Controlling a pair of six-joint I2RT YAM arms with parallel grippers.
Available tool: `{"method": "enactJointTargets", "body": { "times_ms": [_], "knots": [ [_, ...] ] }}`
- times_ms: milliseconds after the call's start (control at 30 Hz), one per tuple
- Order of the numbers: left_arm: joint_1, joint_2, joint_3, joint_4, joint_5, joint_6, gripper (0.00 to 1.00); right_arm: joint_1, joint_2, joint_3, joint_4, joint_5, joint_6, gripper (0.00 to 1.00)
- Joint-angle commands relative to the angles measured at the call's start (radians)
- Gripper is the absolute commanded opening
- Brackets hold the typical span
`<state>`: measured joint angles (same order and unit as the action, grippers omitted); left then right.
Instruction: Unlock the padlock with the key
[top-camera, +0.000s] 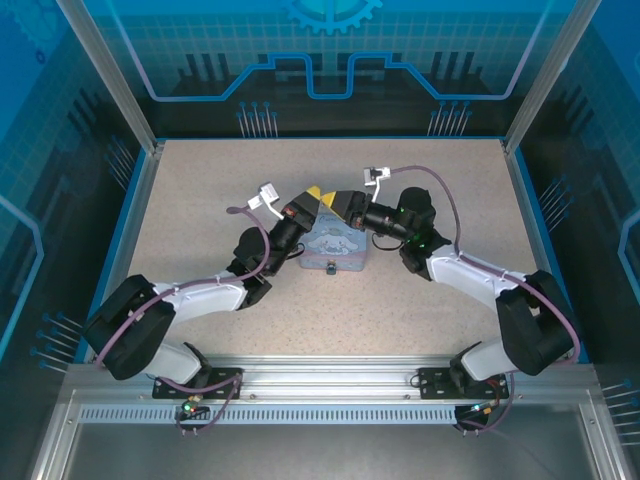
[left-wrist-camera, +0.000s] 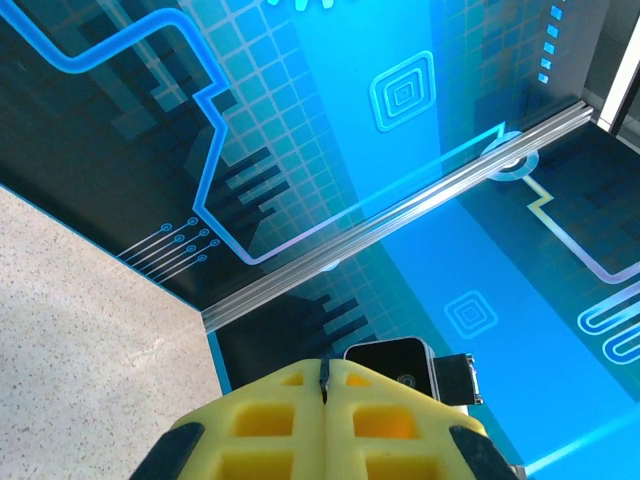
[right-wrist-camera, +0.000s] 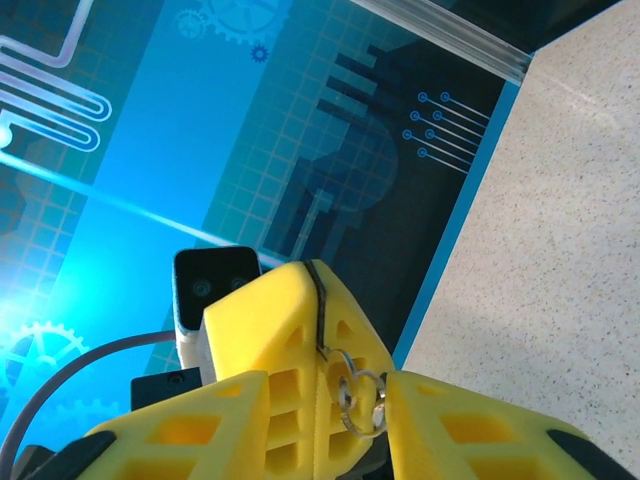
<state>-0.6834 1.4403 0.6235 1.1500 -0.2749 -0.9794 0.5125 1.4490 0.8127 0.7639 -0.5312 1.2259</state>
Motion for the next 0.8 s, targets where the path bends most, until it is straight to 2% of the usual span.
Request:
{"method": "enactJointTargets", "body": {
  "times_ms": [0, 500, 567, 667, 767],
  "knots": [
    [0.004, 0.004, 0.017, 0.047, 0.014, -0.018, 0.0, 0.011, 0.01, 0.032, 0.049, -0.041, 0.001, 0.32],
    [0.004, 0.012, 0.024, 0.028, 0.033, -0.034, 0.0, -0.003, 0.013, 0.015, 0.047, -0.049, 0.007, 0.15],
    [0.004, 0.013, 0.025, 0.021, 0.035, -0.037, 0.0, -0.005, 0.011, 0.015, 0.044, -0.053, 0.006, 0.15],
    [0.004, 0.014, 0.027, 0.015, 0.037, -0.043, 0.0, -0.008, 0.007, 0.014, 0.043, -0.052, 0.005, 0.27],
    [0.004, 0.015, 0.025, 0.01, 0.042, -0.05, 0.0, -0.014, 0.007, 0.018, 0.041, -0.05, 0.007, 0.29]
  ]
}}
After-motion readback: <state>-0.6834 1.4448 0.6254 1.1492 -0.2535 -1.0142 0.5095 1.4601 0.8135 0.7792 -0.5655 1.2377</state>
